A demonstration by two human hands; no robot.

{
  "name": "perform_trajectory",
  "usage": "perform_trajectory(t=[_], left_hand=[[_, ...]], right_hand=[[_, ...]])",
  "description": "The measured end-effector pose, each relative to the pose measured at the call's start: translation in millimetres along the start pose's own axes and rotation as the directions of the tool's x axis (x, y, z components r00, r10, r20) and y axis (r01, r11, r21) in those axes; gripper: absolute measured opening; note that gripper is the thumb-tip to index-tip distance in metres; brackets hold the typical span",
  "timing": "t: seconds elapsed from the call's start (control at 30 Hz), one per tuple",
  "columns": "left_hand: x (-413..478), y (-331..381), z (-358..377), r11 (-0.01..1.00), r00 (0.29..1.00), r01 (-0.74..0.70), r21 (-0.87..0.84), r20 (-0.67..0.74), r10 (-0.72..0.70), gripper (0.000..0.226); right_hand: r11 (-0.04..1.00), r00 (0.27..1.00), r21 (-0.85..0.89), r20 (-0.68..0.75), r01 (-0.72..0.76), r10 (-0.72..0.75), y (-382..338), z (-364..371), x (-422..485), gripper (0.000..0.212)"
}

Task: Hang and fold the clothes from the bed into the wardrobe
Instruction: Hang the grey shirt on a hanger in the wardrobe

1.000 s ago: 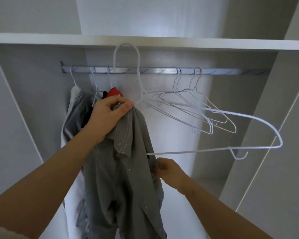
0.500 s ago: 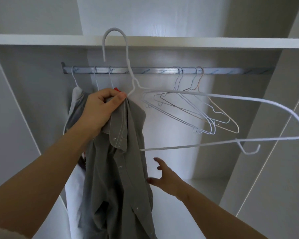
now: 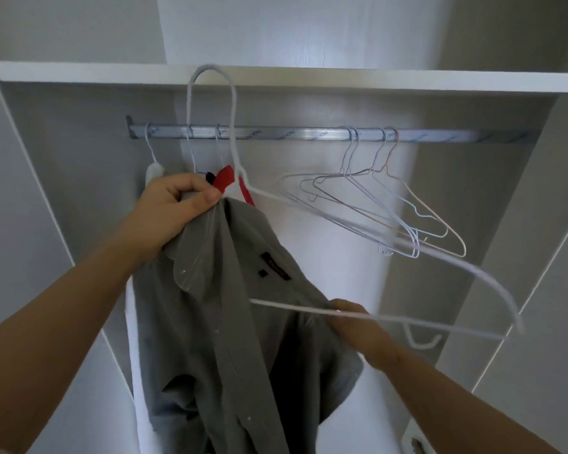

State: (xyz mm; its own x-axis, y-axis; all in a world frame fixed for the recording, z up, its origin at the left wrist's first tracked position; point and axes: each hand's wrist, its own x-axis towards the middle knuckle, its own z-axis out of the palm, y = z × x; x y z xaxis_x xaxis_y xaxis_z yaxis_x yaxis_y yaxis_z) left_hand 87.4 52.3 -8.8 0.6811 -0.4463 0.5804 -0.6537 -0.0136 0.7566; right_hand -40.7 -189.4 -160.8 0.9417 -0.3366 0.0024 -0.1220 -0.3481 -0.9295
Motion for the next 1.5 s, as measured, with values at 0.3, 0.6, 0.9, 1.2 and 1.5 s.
perform_trajectory(t=[0.3,0.6,0.9,1.2,1.5], left_hand=[[-5,-21,-19,0.812,0.915,-0.137,0.567,0.387,-0.115,0.022],[-17,-31,32,0.465,0.994,-0.101,0.879,0.107,0.012,0.032],[-31,-35,48,0.824,0.999,0.035,0.566,-0.028,-0.023,0.043],[-43,-30,60,0.910,0.998,-0.013,0.413,0.056,-0.011,0.031],[-53,-6,74,0.735,0.998,0.030,0.677,-0.056,0.011,0.005]], right_hand=[[0.949,0.994,-0.299,-0.015,0.099,-0.108,-10,-57,0,0.027],[0.947,0.981,-0.317,-0.195,-0.052,-0.011,-30,-50,-3,0.024],[0.927,0.881,-0.264,-0.323,0.268,-0.346,-58,-28,-13,0.017],[0.855,0.963,-0.480,-0.070,0.195,-0.259,-58,-18,-12,0.025],[0.902,0.941,-0.426,-0.269,0.077,-0.207,-54,-14,-5,0.028]])
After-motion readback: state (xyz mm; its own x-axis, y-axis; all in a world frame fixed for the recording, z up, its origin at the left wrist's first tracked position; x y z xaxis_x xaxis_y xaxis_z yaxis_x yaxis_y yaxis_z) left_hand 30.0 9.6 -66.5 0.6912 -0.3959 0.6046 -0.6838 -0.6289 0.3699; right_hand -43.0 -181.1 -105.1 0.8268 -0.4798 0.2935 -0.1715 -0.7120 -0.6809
